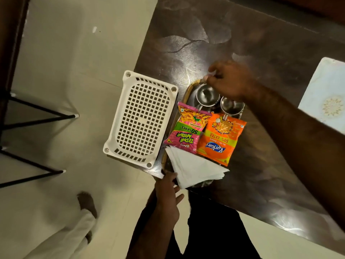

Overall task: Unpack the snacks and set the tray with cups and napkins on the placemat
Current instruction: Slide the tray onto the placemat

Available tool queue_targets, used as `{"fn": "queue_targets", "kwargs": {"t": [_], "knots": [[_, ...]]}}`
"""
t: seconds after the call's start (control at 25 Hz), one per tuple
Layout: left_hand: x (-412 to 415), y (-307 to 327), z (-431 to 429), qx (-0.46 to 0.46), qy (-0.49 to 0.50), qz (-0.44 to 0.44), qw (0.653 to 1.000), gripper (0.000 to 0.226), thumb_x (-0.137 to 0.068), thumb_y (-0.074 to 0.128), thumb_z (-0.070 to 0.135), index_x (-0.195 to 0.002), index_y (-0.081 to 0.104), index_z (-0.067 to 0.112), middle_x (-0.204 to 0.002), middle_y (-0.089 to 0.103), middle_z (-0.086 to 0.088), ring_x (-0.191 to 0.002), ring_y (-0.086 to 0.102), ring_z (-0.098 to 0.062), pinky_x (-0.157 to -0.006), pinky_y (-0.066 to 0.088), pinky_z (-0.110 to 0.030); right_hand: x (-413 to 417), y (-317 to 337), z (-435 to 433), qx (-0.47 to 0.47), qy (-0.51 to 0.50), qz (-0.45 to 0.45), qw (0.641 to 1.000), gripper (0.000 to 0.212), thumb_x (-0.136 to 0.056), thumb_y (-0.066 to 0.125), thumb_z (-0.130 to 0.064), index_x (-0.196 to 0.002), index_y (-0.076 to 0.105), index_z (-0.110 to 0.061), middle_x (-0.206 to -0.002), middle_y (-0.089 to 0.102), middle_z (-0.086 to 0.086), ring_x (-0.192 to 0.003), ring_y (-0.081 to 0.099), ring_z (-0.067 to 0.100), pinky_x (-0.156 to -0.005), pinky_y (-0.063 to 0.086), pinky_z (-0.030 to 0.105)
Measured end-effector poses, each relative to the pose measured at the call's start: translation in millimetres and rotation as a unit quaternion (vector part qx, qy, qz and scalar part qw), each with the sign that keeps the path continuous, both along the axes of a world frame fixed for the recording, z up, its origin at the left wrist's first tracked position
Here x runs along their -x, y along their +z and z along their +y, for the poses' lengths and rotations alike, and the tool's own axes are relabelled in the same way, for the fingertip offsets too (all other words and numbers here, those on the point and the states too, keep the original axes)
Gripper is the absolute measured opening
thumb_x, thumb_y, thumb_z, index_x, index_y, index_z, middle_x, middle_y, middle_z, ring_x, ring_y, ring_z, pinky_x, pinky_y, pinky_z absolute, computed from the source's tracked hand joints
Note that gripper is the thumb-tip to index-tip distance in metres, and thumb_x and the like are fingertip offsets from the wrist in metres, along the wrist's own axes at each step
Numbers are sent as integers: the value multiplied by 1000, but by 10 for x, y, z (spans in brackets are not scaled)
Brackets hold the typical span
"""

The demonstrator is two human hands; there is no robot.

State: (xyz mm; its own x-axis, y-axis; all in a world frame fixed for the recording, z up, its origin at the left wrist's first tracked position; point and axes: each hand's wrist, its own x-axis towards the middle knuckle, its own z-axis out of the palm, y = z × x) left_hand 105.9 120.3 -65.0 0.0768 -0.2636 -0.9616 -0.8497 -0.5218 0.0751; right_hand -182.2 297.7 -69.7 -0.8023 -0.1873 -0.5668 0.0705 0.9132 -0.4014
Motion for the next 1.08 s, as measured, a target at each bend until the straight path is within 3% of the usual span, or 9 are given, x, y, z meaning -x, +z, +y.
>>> {"fn": "queue_targets", "kwargs": {"t": [0.2, 0.32, 0.48, 0.6, 0.68, 0.84, 0.96, 1.08], "knots": [[-12, -184, 64, -14, 50, 9, 999, 67, -67, 68, 29, -133, 56, 30, -128, 67, -1, -113, 65, -26, -79, 52, -41, 33, -287, -10, 22, -29, -31, 999, 59, -100, 35, -67, -123, 70, -26, -134, 64, 13, -124, 61, 31, -95, 41, 35], [-8, -219, 85, -26, 79, 13, 996, 77, -59, 68, 25, -135, 55, 28, -132, 64, -3, -117, 61, -29, -80, 54, -41, 41, -306, -20, 41, -48, -45, 997, 60, -100, 34, -68, -124, 71, -28, -134, 63, 13, -129, 58, 33, -109, 44, 42], [7, -176, 142, -17, 77, 26, 997, 63, -55, 67, 23, -117, 58, 20, -130, 59, -7, -119, 56, -32, -88, 56, -49, 22, -272, 18, 59, -64, -51, 995, 54, -100, 40, -65, -120, 74, -30, -134, 65, 11, -129, 58, 30, -111, 45, 45], [-10, -103, 90, -6, 58, 45, 997, 59, -56, 68, 21, -115, 59, 23, -129, 58, -8, -118, 56, -35, -91, 56, -55, -64, -240, 105, 93, -95, -54, 990, 50, -103, 45, -56, -113, 77, -19, -116, 71, 8, -110, 64, 24, -89, 44, 33], [-41, -24, 17, -6, 36, 68, 997, 59, -62, 69, 20, -120, 58, 23, -130, 59, -7, -119, 57, -34, -87, 58, -51, -170, -187, 212, 116, -135, -63, 982, 48, -105, 47, -53, -111, 76, -14, -111, 70, 6, -105, 64, 22, -84, 41, 31], [-92, 153, -147, 0, -28, 123, 992, 55, -69, 67, 16, -122, 59, 25, -129, 64, -3, -120, 59, -29, -84, 59, -56, -429, -17, 449, 117, -202, -57, 971, 51, -106, 46, -53, -114, 73, -10, -111, 70, 6, -105, 64, 24, -83, 45, 33], [-21, 313, -260, -1, -88, 171, 981, 56, -68, 65, 18, -123, 59, 28, -126, 67, -1, -116, 62, -27, -82, 58, -62, -697, 163, 680, 103, -250, -29, 962, 54, -105, 42, -56, -115, 73, -12, -115, 72, 5, -106, 64, 24, -94, 46, 38], [169, 454, -347, 19, -167, 207, 964, 42, -78, 61, 11, -116, 63, 28, -120, 71, 0, -108, 64, -27, -76, 59, -56, -1014, 304, 989, 122, -332, -24, 935, 52, -102, 44, -59, -91, 75, -19, -97, 74, 2, -95, 65, 24, -89, 48, 39]]}}
